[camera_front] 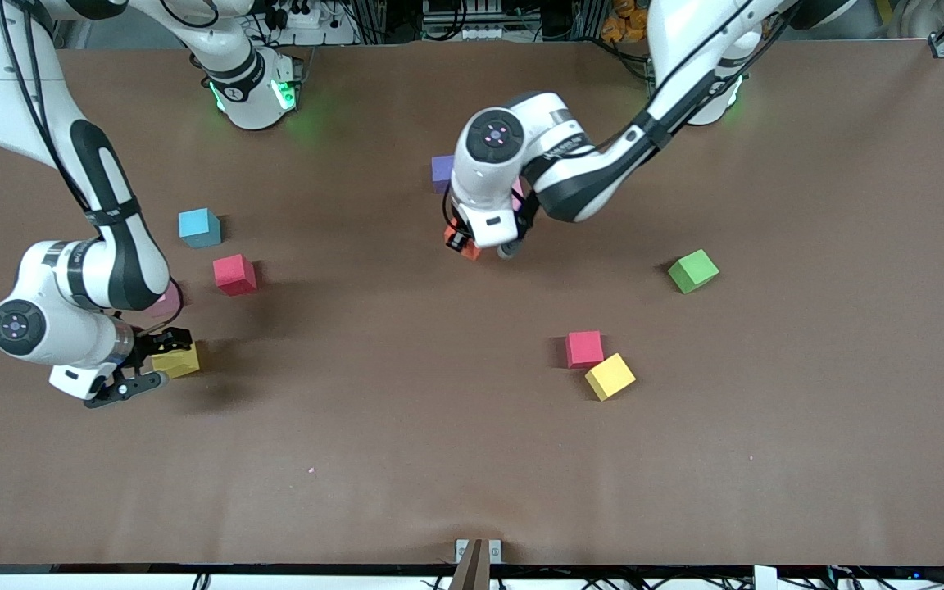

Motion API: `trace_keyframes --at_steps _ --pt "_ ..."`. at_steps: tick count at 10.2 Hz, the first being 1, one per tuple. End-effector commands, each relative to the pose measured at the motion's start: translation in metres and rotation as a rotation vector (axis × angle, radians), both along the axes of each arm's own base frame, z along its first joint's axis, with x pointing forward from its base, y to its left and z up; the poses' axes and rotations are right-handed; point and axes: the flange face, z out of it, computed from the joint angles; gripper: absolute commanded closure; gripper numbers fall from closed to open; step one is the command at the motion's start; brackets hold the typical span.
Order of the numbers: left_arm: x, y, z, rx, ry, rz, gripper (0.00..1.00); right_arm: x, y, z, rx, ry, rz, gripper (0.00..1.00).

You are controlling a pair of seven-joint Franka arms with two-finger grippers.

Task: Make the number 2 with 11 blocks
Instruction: 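Carry the orange block with the left gripper while the right gripper grasps yellow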

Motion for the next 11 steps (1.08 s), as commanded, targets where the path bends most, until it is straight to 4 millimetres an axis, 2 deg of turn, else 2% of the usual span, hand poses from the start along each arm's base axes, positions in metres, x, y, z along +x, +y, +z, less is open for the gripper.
trace_keyframes --at_steps 1,2,4,6,9,11 --pt "-0.009 -0.021 -0.003 -0.028 0.022 0.181 0.71 -0.003 0.002 -0.009 0.046 0.008 -0.023 0.0" --pt "-0.022 -0.032 -0.014 -0.019 0.038 0.208 0.72 -0.003 0.002 -0.013 0.048 0.012 -0.02 0.0" --pt "-0.032 -0.038 -0.035 0.026 0.024 0.257 0.77 -0.003 -0.005 -0.016 0.051 0.011 -0.003 0.0" --pt "-0.018 -0.035 -0.042 0.002 0.027 0.39 0.83 -0.001 -0.006 -0.013 0.05 0.0 0.001 0.0" --pt "-0.025 -0.038 -0.056 0.019 0.056 0.475 0.83 0.001 -0.003 -0.007 0.047 -0.002 0.007 0.0" --pt "-0.03 -0.042 -0.06 0.022 0.067 0.547 0.83 -0.001 -0.006 -0.013 0.049 0.003 0.002 0.0"
